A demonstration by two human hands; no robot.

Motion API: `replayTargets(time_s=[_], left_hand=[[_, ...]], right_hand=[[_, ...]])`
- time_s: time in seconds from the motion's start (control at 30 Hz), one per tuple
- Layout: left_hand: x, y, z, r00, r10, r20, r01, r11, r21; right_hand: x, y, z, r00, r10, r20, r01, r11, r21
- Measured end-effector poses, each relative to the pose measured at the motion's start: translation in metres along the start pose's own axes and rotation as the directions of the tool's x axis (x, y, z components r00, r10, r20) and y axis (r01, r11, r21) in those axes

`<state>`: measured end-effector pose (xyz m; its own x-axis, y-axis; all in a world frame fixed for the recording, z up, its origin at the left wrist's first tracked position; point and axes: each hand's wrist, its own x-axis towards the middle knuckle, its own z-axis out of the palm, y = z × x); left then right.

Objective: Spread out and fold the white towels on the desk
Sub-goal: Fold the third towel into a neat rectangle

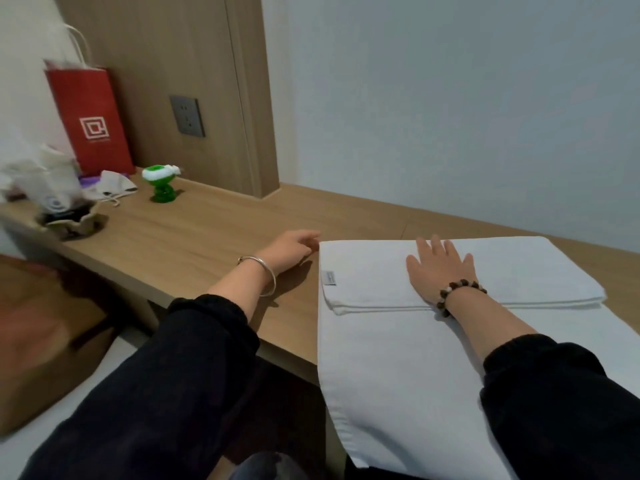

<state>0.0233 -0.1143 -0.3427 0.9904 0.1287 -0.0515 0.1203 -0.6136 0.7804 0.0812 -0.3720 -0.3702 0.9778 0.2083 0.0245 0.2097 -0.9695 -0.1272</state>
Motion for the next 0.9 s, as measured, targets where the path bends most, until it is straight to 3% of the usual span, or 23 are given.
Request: replayTargets(time_s=[0.03, 0.17, 0.37, 0.6, 0.63, 0.7, 0.77, 0.83, 0.9], left_hand=[[0.002, -0.004, -0.004, 1.0, -0.008, 0.006, 0.008, 0.998, -0.063], [0.012, -0.008, -0.005, 0.996, 0.09, 0.02, -0.089, 0.996, -0.028], [0.026, -0.007, 0.006, 0.982, 0.125, -0.142, -0.114, 0.99, 0.082], [0.031, 0.006, 0.001, 0.992, -0.036, -0.123, 0.028, 0.997, -0.069], [0.033, 0.014, 0.004, 0.989, -0.006, -0.149, 0.003, 1.0, -0.02], [0.036, 0.036, 0.016, 0.99, 0.086, -0.115, -0.05, 0.957, 0.286], [0.029, 0.053, 0.044, 0.989, 0.148, 0.005, -0.119, 0.774, 0.622], [0.021, 0.056, 0.075, 0.983, 0.121, 0.137, -0.183, 0.653, 0.735], [0.017, 0.048, 0.094, 0.98, 0.086, 0.179, -0.192, 0.643, 0.742]], right_hand=[[0.001, 0.0, 0.0, 1.0, -0.001, -0.002, 0.001, 1.0, -0.003], [0.001, 0.0, 0.003, 1.0, -0.005, -0.01, 0.005, 1.0, -0.017], [0.002, 0.0, 0.003, 1.0, -0.006, -0.015, 0.006, 1.0, -0.002], [-0.002, -0.001, 0.0, 1.0, -0.004, -0.017, 0.004, 1.0, -0.01], [-0.003, -0.001, 0.0, 1.0, -0.001, -0.016, 0.001, 1.0, -0.009], [-0.003, -0.003, 0.0, 1.0, 0.003, -0.019, -0.003, 1.0, -0.007], [-0.003, -0.004, 0.0, 1.0, 0.005, -0.019, -0.005, 1.0, -0.005], [-0.002, -0.003, 0.001, 1.0, 0.01, -0.01, -0.01, 1.0, -0.003], [-0.002, -0.001, 0.002, 1.0, 0.012, 0.005, -0.012, 1.0, -0.006]])
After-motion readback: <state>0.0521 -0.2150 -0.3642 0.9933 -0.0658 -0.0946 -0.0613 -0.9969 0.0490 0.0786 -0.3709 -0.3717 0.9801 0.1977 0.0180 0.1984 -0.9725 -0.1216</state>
